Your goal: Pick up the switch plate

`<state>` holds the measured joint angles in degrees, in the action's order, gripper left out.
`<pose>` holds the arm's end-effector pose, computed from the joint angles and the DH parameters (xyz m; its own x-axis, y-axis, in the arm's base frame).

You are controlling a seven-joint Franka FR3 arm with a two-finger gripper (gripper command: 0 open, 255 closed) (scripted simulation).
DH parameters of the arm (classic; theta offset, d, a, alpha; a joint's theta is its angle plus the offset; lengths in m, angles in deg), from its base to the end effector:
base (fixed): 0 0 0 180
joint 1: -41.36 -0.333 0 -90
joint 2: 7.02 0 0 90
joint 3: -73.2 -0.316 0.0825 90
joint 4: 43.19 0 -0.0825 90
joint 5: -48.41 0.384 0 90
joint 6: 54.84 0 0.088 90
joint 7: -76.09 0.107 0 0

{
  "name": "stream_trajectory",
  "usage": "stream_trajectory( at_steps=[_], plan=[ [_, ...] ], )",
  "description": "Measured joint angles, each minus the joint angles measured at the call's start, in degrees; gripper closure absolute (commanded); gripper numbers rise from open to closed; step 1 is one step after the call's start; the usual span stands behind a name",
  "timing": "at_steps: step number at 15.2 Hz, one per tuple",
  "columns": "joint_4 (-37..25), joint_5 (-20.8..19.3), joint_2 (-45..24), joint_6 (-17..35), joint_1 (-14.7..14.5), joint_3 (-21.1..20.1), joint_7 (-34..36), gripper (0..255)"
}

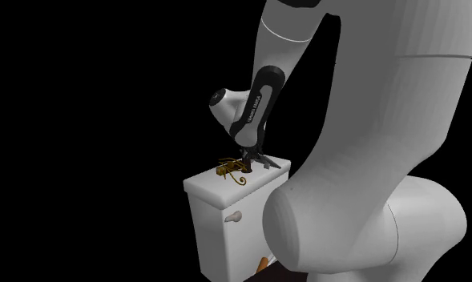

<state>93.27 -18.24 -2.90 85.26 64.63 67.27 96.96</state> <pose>0.4780 -0.1503 0.3626 0.9701 0.2388 0.0439 0.1371 -0.6882 0.7124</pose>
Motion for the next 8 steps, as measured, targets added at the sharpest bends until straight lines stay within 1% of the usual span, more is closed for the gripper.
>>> stream_trajectory(
  at_steps=[3, 8],
  plan=[
    [0.02, 0.01, 0.03, -0.01, -0.01, -0.01, 0.0, 255],
    [-0.54, 3.02, 2.03, -1.11, -0.25, 0.06, -3.58, 255]
  ],
)
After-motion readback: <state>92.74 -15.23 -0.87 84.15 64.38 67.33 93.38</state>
